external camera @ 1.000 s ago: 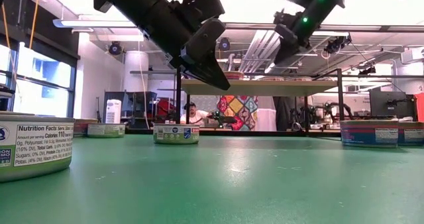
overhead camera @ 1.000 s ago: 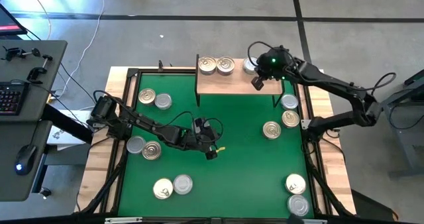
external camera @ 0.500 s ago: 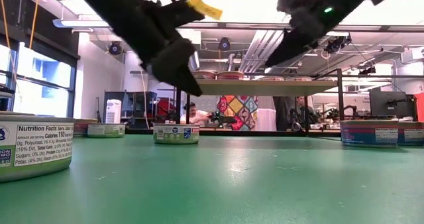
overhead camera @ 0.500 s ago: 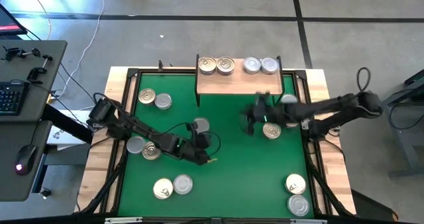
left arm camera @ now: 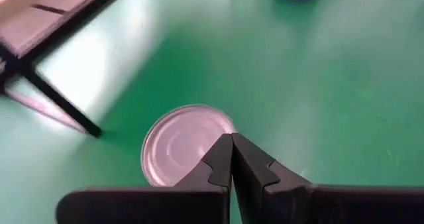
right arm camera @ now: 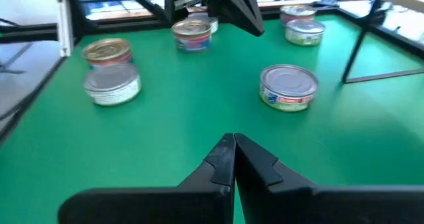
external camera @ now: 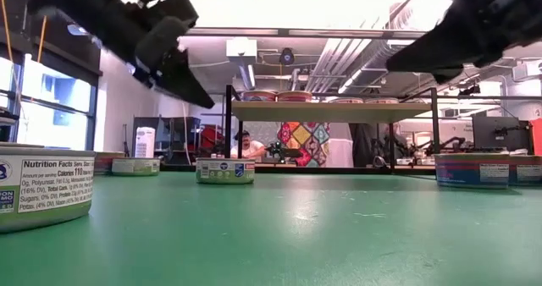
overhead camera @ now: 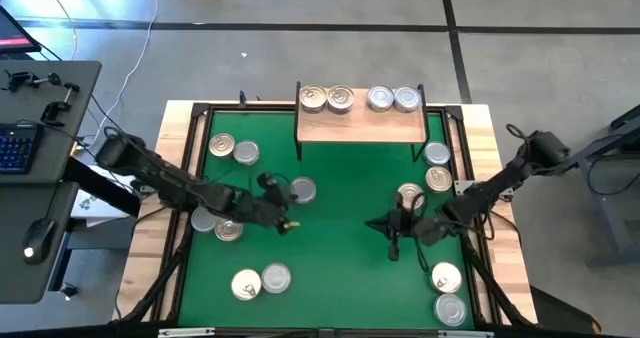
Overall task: Stack canned seafood by type on shelf
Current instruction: Put the blue pink tuna can on the shelf
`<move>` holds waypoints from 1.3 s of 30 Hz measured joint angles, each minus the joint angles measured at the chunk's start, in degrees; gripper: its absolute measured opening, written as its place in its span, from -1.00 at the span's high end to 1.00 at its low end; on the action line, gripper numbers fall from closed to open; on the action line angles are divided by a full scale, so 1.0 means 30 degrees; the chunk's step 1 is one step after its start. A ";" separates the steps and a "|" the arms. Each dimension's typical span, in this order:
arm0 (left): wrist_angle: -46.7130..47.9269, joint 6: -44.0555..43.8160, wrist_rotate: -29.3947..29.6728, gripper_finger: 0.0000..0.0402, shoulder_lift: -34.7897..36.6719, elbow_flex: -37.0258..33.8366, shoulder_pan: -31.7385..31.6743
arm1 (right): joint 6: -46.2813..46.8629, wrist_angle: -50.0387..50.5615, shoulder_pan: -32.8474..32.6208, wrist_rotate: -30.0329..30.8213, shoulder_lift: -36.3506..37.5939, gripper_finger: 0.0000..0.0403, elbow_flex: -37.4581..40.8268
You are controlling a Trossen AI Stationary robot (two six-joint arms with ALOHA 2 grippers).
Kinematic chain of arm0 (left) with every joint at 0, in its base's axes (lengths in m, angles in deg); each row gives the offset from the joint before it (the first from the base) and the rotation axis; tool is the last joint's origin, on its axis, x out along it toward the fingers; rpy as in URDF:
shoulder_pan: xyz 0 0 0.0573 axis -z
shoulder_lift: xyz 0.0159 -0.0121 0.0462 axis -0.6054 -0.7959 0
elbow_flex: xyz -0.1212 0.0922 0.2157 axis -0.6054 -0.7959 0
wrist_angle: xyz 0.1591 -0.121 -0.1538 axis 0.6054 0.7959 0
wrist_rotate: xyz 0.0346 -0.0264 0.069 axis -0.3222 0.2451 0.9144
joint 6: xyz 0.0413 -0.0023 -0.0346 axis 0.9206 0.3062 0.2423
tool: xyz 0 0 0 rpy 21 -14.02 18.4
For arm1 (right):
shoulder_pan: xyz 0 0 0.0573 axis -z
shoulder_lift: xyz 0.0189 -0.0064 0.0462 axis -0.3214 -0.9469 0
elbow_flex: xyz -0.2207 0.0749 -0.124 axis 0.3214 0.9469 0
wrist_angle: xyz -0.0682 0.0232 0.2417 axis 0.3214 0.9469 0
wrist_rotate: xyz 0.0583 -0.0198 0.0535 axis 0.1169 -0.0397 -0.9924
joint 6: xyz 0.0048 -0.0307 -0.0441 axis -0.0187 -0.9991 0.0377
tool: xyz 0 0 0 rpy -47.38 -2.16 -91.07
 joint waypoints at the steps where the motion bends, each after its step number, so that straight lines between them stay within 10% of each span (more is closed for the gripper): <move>1: -0.0998 -0.0021 -0.0329 1.00 0.0298 -0.0724 -0.0322 | 0.0112 0.0006 -0.0194 0.0533 -0.0156 1.00 0.0000; 11: -0.1126 -0.2195 -0.3330 1.00 0.1200 -0.2369 -0.1165 | 0.1266 -0.0125 -0.0185 0.0211 -0.1302 1.00 0.0000; 17: 0.8575 -0.4139 -0.3674 1.00 0.2717 0.1076 0.0956 | 0.1252 -0.0248 -0.0039 0.0214 -0.1481 1.00 -0.0015; 24: 1.8124 -1.3011 -0.6276 1.00 0.3037 0.2967 0.3917 | 0.0572 -0.0696 0.0191 0.0020 -0.1760 1.00 -0.0022; 34: 1.8698 -2.2737 -0.7179 1.00 0.3125 -0.0049 0.6583 | -0.0595 -0.1279 0.0191 -0.0063 -0.1857 1.00 -0.0022; 39: 1.4805 -2.1376 -0.3936 1.00 0.3054 -0.0725 0.6952 | -0.1628 -0.1815 0.0191 -0.0063 -0.1857 1.00 -0.0022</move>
